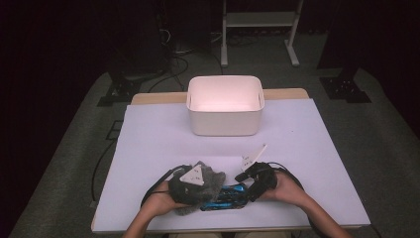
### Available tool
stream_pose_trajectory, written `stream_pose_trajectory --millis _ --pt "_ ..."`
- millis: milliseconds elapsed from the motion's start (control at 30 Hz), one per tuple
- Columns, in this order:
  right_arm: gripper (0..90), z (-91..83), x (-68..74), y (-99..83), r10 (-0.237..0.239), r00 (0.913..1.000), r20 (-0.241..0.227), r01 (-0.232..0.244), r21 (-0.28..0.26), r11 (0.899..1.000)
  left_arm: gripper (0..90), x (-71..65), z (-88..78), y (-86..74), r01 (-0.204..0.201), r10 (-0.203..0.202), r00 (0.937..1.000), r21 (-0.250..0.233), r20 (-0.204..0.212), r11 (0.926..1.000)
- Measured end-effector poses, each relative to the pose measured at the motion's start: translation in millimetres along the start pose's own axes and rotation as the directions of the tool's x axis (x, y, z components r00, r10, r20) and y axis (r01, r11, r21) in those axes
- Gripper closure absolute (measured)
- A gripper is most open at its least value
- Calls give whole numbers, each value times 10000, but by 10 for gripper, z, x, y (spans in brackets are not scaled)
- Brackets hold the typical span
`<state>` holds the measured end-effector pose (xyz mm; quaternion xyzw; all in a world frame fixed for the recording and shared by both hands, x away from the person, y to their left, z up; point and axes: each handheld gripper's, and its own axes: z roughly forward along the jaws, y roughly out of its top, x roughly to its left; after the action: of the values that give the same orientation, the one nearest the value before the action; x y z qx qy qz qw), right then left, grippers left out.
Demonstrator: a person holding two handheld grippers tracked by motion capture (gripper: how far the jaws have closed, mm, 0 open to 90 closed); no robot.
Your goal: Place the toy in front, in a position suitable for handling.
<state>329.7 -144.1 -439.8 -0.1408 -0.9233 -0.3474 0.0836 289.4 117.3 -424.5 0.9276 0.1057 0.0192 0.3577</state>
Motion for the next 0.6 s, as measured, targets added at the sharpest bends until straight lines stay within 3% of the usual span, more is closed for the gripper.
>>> stream_pose_trajectory --millis 100,167,333,367,467,600 --pt "233 25 -77 -51 700 9959 -566 -714 -230 9972 714 12 -14 12 133 -133 9999 3 66 9999" --pt "236 38 -105 -80 975 9919 -810 -1005 -329 9944 715 32 -45 37 202 -203 9997 -98 -113 9997" --pt "303 38 -94 -121 1005 9907 -918 -1063 -606 9925 715 114 -148 115 592 -623 9967 -598 -525 9965" --pt "322 39 -90 -132 1087 9873 -1157 -1169 -671 9909 715 131 -159 121 667 -707 9956 -651 -611 9956" --pt "323 32 -49 -148 1012 9910 -877 -1084 -815 9908 715 190 -166 104 913 -954 9933 -638 -651 9938" --pt "326 16 56 -106 506 9984 -271 -525 -770 9956 714 244 -189 74 1420 -1450 9892 -992 -232 9849"
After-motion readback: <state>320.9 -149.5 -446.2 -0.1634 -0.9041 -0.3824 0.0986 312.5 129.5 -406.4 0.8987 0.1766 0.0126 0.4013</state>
